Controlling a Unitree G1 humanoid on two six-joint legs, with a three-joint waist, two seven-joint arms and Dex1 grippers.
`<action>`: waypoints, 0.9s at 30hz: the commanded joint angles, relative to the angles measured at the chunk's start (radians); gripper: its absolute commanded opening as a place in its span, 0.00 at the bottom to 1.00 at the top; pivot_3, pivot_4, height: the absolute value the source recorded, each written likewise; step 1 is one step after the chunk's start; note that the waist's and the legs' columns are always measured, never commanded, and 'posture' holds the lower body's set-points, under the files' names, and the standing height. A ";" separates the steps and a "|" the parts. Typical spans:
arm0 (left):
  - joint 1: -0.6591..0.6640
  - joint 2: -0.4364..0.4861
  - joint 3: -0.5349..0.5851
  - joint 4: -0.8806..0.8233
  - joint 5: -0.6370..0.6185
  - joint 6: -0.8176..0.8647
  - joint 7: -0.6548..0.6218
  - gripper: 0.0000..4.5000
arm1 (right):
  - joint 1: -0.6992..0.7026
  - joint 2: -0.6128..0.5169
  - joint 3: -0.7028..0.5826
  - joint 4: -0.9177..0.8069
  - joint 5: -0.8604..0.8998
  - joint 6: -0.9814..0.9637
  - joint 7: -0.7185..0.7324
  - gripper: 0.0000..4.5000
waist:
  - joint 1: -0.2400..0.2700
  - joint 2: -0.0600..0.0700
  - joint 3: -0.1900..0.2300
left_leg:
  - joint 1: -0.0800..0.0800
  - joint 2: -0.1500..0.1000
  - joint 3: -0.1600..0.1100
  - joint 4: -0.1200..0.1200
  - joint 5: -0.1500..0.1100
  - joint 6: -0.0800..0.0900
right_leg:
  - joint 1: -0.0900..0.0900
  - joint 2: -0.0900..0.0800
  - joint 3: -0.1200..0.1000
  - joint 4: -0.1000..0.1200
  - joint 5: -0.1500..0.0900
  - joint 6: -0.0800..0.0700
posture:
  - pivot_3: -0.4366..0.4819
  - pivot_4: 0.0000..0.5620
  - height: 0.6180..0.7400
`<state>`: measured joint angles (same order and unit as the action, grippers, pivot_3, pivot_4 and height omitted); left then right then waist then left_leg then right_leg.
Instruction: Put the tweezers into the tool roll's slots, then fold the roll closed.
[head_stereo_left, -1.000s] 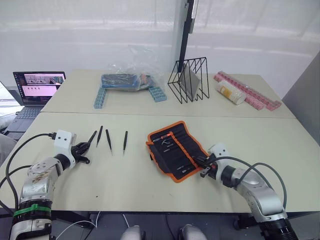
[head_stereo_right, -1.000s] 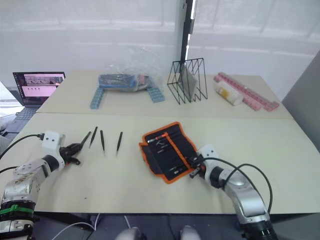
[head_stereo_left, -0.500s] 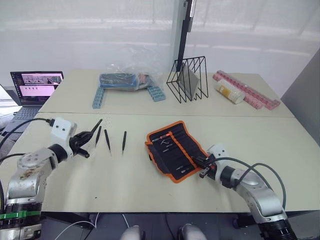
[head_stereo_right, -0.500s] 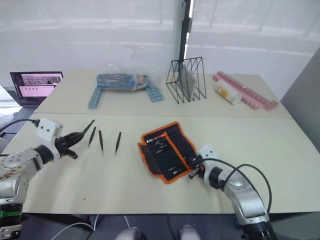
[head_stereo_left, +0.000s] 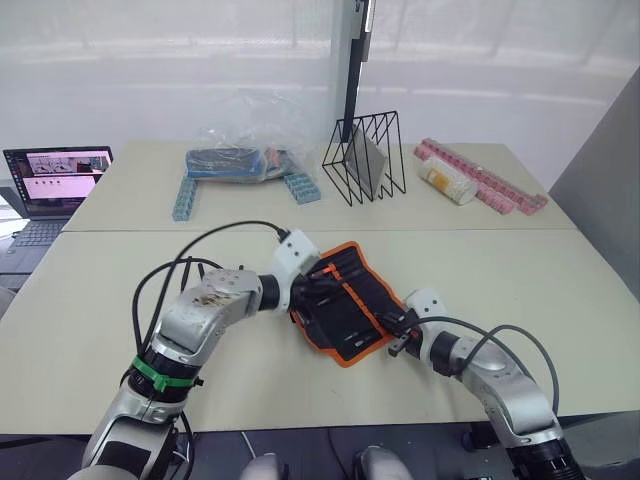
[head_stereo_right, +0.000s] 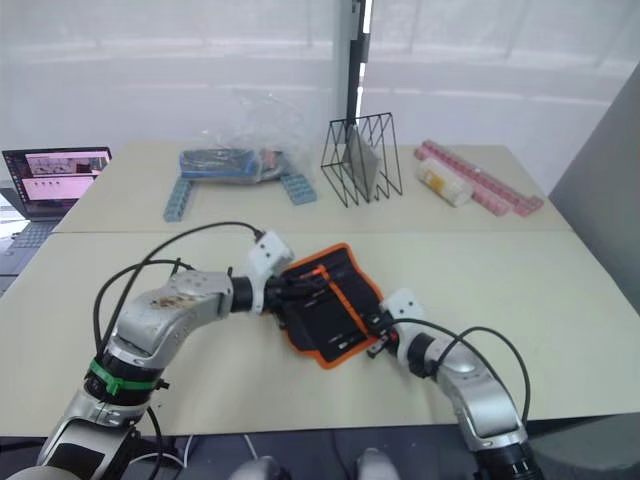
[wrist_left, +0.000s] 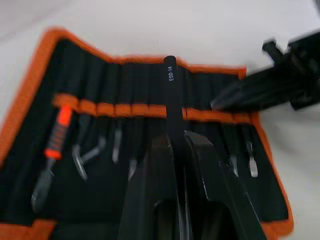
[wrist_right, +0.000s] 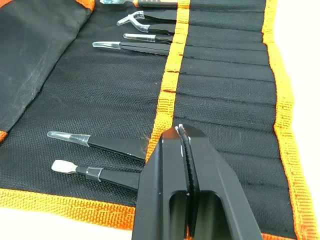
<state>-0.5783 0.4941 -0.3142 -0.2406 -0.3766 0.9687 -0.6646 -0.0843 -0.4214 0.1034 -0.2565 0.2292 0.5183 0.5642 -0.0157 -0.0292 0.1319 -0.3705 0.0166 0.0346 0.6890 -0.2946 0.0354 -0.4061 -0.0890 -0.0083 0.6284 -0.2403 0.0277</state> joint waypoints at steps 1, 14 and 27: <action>-0.017 0.029 -0.017 -0.018 0.018 0.038 -0.009 0.01 | 0.057 0.007 0.041 -0.005 0.004 0.060 0.002 0.00 | 0.003 0.000 0.000 | 0.000 0.000 0.000 0.000 0.000 0.000 | 0.000 0.000 0.000 0.000 0.000 0.000 | 0.48 0.27 0.86; -0.169 0.090 -0.174 0.066 0.105 0.089 -0.092 0.01 | 0.088 0.038 0.051 -0.039 0.001 0.067 -0.042 0.00 | 0.004 0.000 0.000 | 0.000 -0.001 0.000 0.000 0.000 0.000 | 0.000 -0.001 0.000 0.000 -0.001 0.001 | 0.48 0.27 0.86; -0.322 0.108 -0.258 0.141 0.110 0.165 -0.215 0.01 | 0.127 0.094 0.071 -0.050 -0.021 0.047 -0.083 0.00 | 0.000 0.000 0.000 | 0.000 -0.001 0.000 0.000 0.000 0.000 | 0.000 0.001 0.000 0.000 -0.002 0.000 | 0.48 0.27 0.86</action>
<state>-0.8744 0.6017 -0.5619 -0.0987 -0.2767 1.1379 -0.8595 0.0047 -0.3334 0.1054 -0.3423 0.2106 0.5327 0.4701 -0.0153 -0.0293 0.1323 -0.3703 0.0152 0.0345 0.6891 -0.2947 0.0357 -0.4060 -0.0882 -0.0082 0.6291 -0.2420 0.0281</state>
